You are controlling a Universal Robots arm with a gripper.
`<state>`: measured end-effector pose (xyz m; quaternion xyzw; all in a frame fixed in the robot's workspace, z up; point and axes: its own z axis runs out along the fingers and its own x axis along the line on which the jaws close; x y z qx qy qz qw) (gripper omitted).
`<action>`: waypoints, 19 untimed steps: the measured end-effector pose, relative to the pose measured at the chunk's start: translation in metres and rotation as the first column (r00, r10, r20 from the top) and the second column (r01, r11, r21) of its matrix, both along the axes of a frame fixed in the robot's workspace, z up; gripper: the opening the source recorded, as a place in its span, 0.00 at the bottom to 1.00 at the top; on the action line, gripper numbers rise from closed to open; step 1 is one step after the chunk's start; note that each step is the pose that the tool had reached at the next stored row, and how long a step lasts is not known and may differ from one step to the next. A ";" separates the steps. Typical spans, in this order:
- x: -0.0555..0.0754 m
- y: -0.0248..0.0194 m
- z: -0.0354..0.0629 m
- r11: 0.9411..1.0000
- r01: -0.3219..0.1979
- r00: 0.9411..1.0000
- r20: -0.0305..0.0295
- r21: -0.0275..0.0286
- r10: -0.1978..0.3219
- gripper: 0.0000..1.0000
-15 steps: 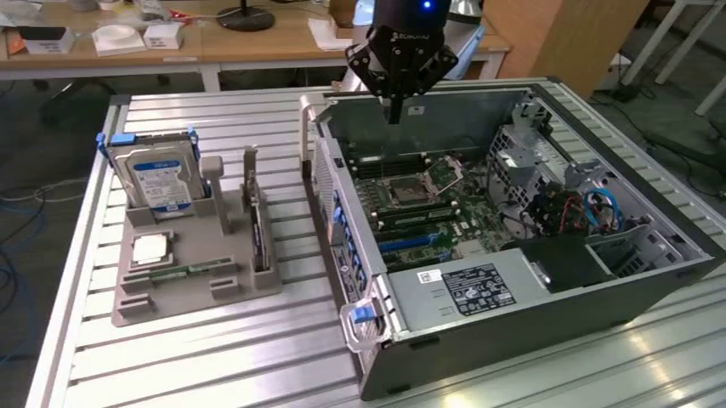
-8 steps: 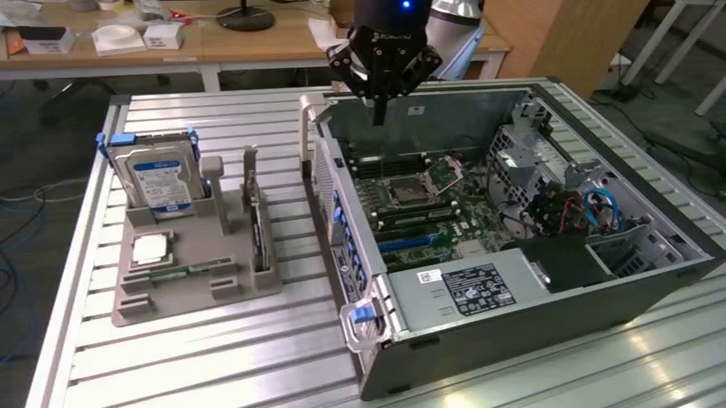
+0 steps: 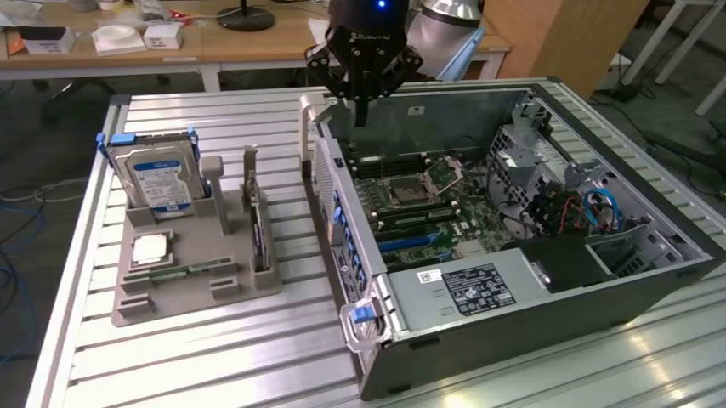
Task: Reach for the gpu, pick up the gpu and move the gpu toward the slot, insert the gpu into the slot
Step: 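Reach for the gpu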
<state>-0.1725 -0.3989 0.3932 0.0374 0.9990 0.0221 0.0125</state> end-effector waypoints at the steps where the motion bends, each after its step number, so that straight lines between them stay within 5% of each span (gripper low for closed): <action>1: -0.003 0.0000 0.0000 1.000 0.000 1.000 0.000 0.000 0.000 0.10; 19: -0.059 0.0000 -0.0001 1.000 0.000 1.000 0.000 0.000 0.000 0.10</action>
